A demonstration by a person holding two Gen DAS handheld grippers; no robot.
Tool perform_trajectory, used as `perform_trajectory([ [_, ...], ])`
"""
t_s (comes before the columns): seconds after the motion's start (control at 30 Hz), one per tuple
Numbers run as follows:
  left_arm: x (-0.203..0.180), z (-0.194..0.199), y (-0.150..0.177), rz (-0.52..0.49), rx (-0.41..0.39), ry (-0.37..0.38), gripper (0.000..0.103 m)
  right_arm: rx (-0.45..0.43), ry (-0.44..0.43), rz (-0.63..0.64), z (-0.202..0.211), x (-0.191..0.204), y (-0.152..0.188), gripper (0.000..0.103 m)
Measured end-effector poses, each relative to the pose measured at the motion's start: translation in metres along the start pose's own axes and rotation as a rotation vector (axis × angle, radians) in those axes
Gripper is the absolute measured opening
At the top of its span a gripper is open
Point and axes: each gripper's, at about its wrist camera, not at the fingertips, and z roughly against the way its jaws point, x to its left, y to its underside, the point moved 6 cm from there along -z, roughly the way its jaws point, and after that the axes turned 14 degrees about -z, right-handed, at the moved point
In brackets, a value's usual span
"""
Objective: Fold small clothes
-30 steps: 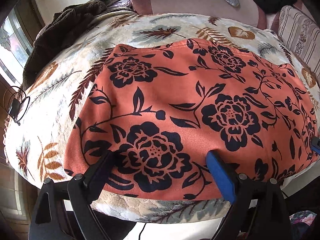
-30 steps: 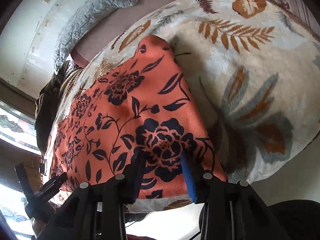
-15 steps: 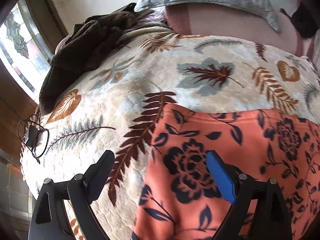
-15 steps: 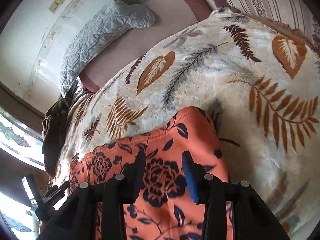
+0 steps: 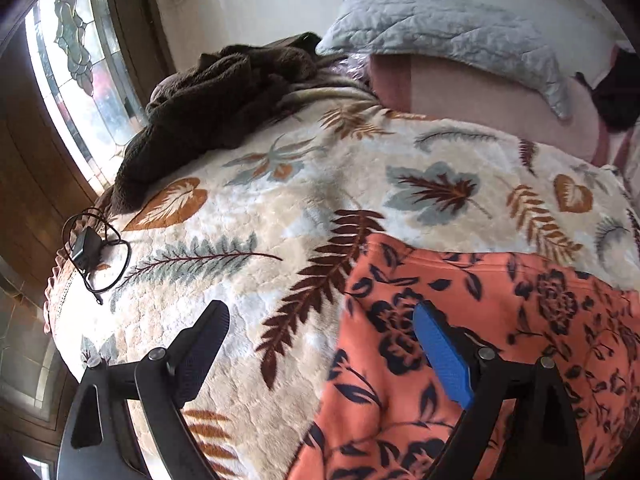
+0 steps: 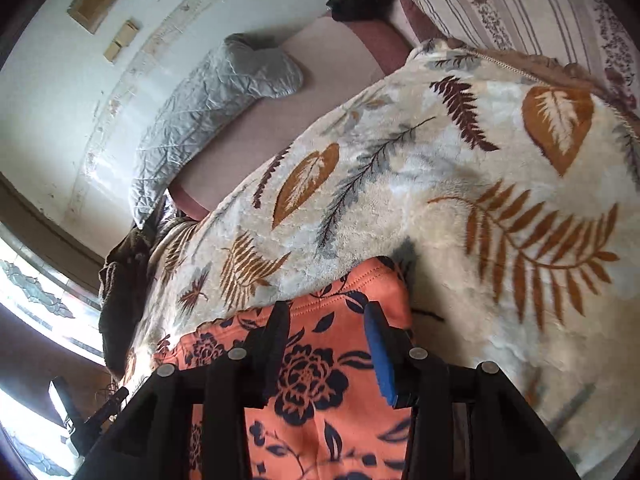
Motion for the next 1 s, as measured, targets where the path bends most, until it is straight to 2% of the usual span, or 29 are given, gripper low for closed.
perform_trajectory([
  [0.07, -0.024, 0.026, 0.003, -0.035, -0.042, 0.060, 0.094, -0.003, -0.008, 0.005, 0.031, -0.008, 0.010, 0.050],
  [0.13, -0.049, 0.046, 0.011, -0.066, -0.057, 0.115, 0.094, -0.007, -0.015, -0.003, 0.058, -0.021, 0.023, 0.052],
  [0.17, -0.063, 0.052, 0.016, -0.081, -0.057, 0.141, 0.094, -0.005, -0.025, -0.011, 0.070, -0.027, 0.031, 0.052],
  [0.23, -0.087, 0.064, 0.032, -0.107, -0.041, 0.189, 0.094, -0.001, -0.051, -0.047, 0.088, -0.041, 0.046, 0.059],
  [0.33, -0.119, 0.071, 0.051, -0.139, 0.002, 0.246, 0.094, 0.030, -0.084, -0.120, 0.101, -0.063, 0.071, 0.063],
  [0.43, -0.136, 0.077, 0.060, -0.179, 0.019, 0.226, 0.094, 0.067, -0.065, -0.148, 0.099, -0.081, 0.090, 0.064],
  [0.57, -0.143, 0.080, 0.061, -0.171, 0.021, 0.232, 0.094, 0.106, -0.091, -0.227, 0.091, -0.100, 0.104, 0.065],
  [0.73, -0.150, 0.059, 0.059, -0.154, 0.079, 0.231, 0.094, 0.143, -0.065, -0.360, 0.067, -0.126, 0.113, 0.068],
  [0.87, -0.147, 0.042, 0.057, -0.151, 0.089, 0.203, 0.094, 0.165, -0.068, -0.450, 0.049, -0.138, 0.130, 0.069],
  [1.0, -0.133, 0.023, 0.056, -0.162, 0.077, 0.134, 0.094, 0.184, -0.131, -0.506, 0.033, -0.138, 0.148, 0.070],
])
